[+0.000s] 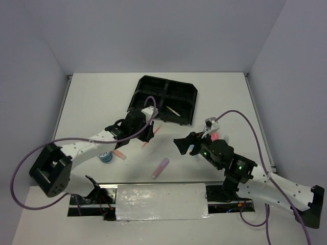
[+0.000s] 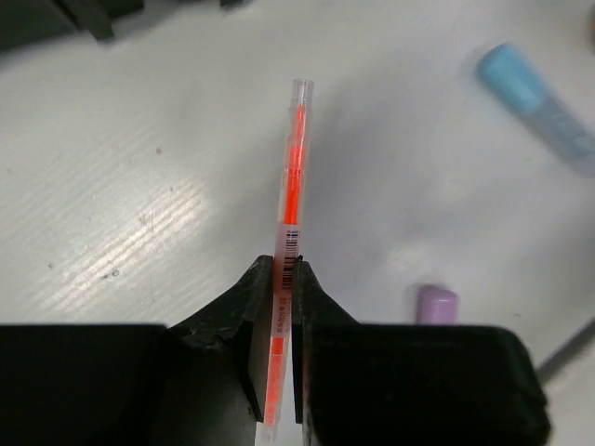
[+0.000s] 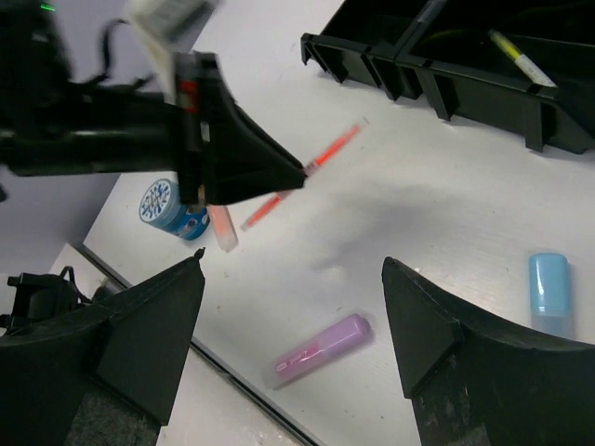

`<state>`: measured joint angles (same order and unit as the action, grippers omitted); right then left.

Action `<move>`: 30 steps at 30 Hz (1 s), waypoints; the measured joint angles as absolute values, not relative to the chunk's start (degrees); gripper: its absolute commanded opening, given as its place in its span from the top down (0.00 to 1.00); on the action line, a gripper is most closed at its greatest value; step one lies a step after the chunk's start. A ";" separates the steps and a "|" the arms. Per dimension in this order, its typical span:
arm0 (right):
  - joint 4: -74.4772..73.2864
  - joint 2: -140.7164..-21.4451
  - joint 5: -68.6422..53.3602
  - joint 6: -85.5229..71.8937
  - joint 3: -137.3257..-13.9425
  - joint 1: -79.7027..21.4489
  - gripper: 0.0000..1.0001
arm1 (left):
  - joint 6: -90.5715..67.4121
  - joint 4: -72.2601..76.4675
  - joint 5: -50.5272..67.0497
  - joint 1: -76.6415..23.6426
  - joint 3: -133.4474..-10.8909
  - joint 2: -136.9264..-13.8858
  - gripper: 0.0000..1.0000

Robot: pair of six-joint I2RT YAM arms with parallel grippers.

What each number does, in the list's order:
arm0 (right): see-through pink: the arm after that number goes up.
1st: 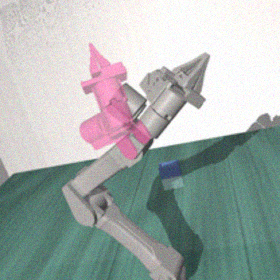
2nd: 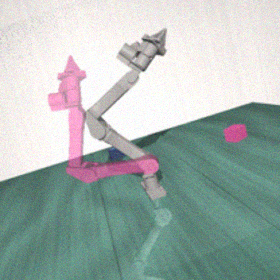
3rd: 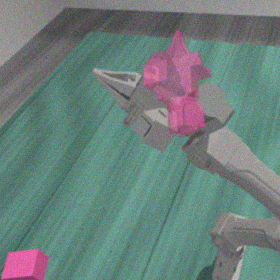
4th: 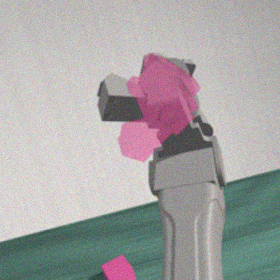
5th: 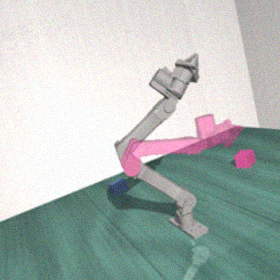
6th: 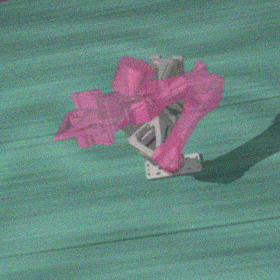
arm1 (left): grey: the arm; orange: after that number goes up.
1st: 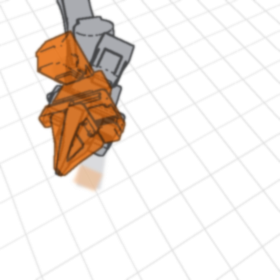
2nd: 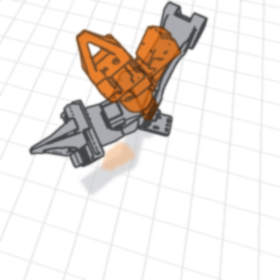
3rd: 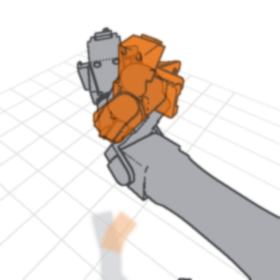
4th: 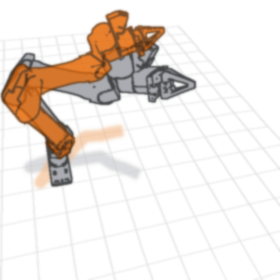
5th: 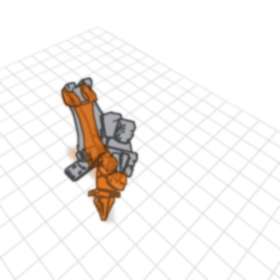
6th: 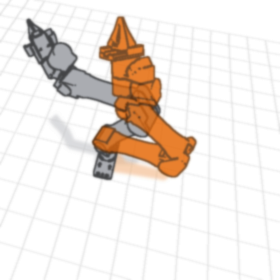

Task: Sort the stationery into containers
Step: Pick up the pen from the center of the board, then place the pen in the storage box.

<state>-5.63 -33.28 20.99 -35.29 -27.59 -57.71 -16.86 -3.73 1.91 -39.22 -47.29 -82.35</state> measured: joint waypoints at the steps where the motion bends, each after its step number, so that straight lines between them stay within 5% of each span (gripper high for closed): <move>1: -5.85 -32.84 21.30 -35.29 -27.59 -57.71 0.16 | -16.82 -3.77 2.42 -39.27 -47.37 -80.07 1.00; 10: -10.13 -25.80 25.28 -34.41 -28.29 -57.69 0.15 | -18.96 -0.75 2.09 -39.57 -58.78 -74.52 1.00; 30: -21.89 -14.37 30.98 -33.50 -36.23 -57.69 0.15 | -66.78 19.22 -32.75 -46.52 -73.65 -105.71 0.98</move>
